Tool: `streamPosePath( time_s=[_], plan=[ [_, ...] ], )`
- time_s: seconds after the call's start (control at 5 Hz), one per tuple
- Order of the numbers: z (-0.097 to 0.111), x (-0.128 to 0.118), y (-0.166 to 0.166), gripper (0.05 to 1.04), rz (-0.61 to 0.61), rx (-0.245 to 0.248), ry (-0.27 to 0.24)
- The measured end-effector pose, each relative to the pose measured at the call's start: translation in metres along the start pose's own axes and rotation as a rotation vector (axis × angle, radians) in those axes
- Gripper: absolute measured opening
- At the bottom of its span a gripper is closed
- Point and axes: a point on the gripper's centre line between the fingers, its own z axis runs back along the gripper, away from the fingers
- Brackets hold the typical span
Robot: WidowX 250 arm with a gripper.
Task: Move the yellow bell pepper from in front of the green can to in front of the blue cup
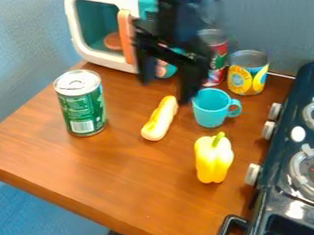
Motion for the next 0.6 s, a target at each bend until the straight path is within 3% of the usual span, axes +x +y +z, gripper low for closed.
streamPosePath(
  time_s=[0.2, 0.4, 0.6],
  plan=[
    [0.013, -0.024, 0.047, 1.004, 0.153, -0.016, 0.039],
    [-0.005, -0.023, 0.087, 1.004, 0.183, 0.029, 0.048],
    [-0.017, -0.024, 0.116, 1.004, 0.204, 0.067, 0.008]
  ],
)
